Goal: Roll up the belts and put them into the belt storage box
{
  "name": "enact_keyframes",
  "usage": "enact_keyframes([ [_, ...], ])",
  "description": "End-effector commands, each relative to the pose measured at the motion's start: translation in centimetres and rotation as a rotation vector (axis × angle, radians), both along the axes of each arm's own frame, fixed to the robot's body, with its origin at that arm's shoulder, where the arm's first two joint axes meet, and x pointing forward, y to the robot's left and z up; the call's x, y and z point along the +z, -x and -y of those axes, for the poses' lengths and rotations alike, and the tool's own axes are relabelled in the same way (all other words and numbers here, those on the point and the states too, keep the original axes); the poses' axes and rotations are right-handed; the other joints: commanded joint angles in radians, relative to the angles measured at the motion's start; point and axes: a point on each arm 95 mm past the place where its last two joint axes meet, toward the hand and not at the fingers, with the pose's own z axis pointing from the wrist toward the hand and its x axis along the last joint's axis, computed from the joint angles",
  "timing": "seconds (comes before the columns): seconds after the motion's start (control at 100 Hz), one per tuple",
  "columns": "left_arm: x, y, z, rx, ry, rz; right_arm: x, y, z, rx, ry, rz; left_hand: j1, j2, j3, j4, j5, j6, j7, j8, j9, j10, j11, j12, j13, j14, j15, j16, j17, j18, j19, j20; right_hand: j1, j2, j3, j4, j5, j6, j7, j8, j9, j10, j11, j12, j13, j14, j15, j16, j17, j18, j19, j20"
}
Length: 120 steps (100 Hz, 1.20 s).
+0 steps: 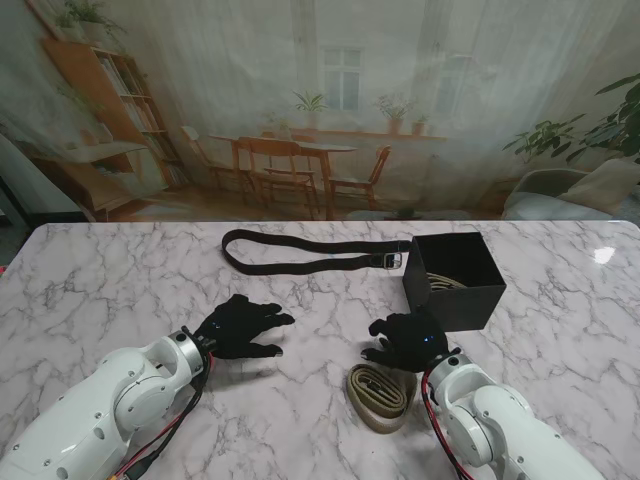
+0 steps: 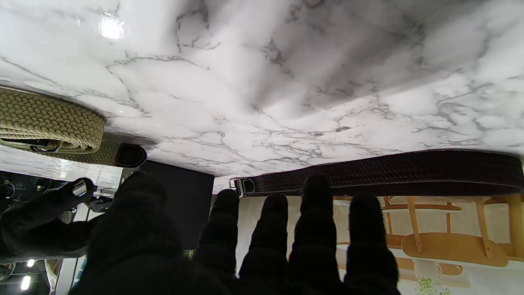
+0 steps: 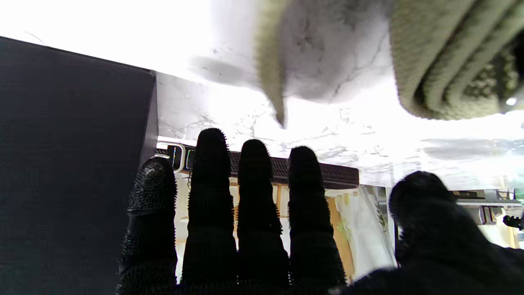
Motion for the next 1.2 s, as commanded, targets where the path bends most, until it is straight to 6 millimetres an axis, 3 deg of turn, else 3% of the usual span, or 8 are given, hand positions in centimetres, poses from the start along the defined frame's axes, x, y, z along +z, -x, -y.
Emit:
enact_keyframes([
  [0.0,-0.2,0.1,0.1,-0.002,-0.008,-0.01,0.2,0.7,-0.2,0.008,-0.016,0.006,0.027,0.041,-0.026,-0.016,0.003,0.006,0.0,0.005,0.0,-0.006,0.001,0.014,0.007,0.005,0.008,0.006,-0.006,0.024,0.023,0.01,-0.032,0.031,-0.04,0.023,-0.075,0.052,-0.045,-0.03,-0.074,0.027,-0.028,-0.022,-0.053,0.02,-0.061,-0.035,-0.055,0.025,-0.049,-0.019],
  [0.19,-0.2,0.1,0.0,-0.001,-0.007,-0.006,1.1,2.7,0.2,0.005,-0.015,0.032,0.026,0.042,-0.026,-0.016,0.002,0.005,0.0,0.005,-0.005,-0.006,0.0,0.014,0.005,0.005,0.007,0.006,-0.007,0.023,0.023,0.01,-0.103,0.021,-0.077,0.027,-0.221,0.151,-0.16,-0.087,-0.246,0.096,-0.086,-0.113,-0.135,0.076,-0.157,-0.111,-0.078,0.036,-0.081,-0.022],
  [0.49,-0.2,0.1,0.0,0.0,-0.008,-0.004,2.5,7.4,2.1,-0.132,0.086,0.024,0.027,0.043,-0.026,-0.016,0.001,0.006,0.0,0.005,-0.01,-0.005,0.0,0.013,0.003,0.005,0.007,0.006,-0.007,0.024,0.023,0.009,-0.278,0.054,-0.04,0.016,-0.246,0.218,-0.278,-0.162,-0.155,0.138,-0.121,-0.127,-0.045,0.129,-0.146,-0.098,0.005,0.041,-0.03,-0.006],
  [0.68,-0.2,0.1,0.0,-0.001,-0.013,-0.005,2.1,9.2,1.8,-0.237,0.117,-0.101,0.029,0.044,-0.025,-0.016,0.002,0.006,0.0,0.005,-0.012,-0.005,-0.001,0.013,0.002,0.004,0.007,0.005,-0.007,0.023,0.023,0.009,-0.391,0.074,-0.007,0.006,-0.385,0.19,-0.387,-0.182,-0.205,0.19,-0.19,-0.16,-0.009,0.267,-0.191,-0.15,0.064,0.159,-0.043,-0.063],
  [0.87,-0.2,0.2,-0.2,0.003,-0.017,0.002,1.1,10.3,0.6,-0.276,0.199,-0.235,0.028,0.045,-0.026,-0.016,0.001,0.006,0.0,0.005,-0.016,-0.004,-0.002,0.013,0.001,0.004,0.007,0.005,-0.007,0.023,0.023,0.009,-0.449,0.037,0.04,-0.002,-0.459,0.144,-0.491,-0.177,-0.261,0.193,-0.224,-0.189,-0.039,0.267,-0.204,-0.17,0.058,0.19,-0.053,-0.099],
  [0.93,-0.1,0.2,-0.2,0.005,-0.016,0.005,0.7,10.2,0.1,-0.278,0.203,-0.252,0.028,0.045,-0.026,-0.016,0.001,0.004,0.0,0.005,-0.017,-0.005,-0.002,0.013,0.0,0.005,0.007,0.005,-0.008,0.024,0.023,0.009,-0.456,0.005,0.071,-0.008,-0.455,0.142,-0.506,-0.206,-0.289,0.189,-0.224,-0.185,-0.048,0.267,-0.208,-0.172,0.057,0.209,-0.055,-0.106],
  [1.07,-0.1,0.3,-0.4,0.008,-0.015,0.01,-0.2,9.9,-0.8,-0.268,0.198,-0.262,0.028,0.045,-0.026,-0.016,0.001,0.005,0.0,0.005,-0.022,-0.004,-0.003,0.012,-0.002,0.003,0.006,0.005,-0.009,0.022,0.022,0.009,-0.474,-0.042,0.122,-0.018,-0.44,0.149,-0.508,-0.403,-0.401,0.176,-0.236,-0.204,-0.077,0.316,-0.218,-0.195,0.057,0.273,-0.07,-0.143],
  [1.19,-0.2,0.3,-0.4,0.008,-0.017,0.009,-0.6,9.6,-1.5,-0.251,0.189,-0.269,0.027,0.045,-0.026,-0.016,0.0,0.005,-0.001,0.005,-0.025,-0.003,-0.004,0.012,-0.004,0.004,0.005,0.004,-0.011,0.021,0.021,0.008,-0.475,-0.084,0.149,-0.023,-0.437,0.137,-0.51,-0.455,-0.482,0.172,-0.255,-0.253,-0.118,0.344,-0.238,-0.243,0.044,0.329,-0.092,-0.203],
])
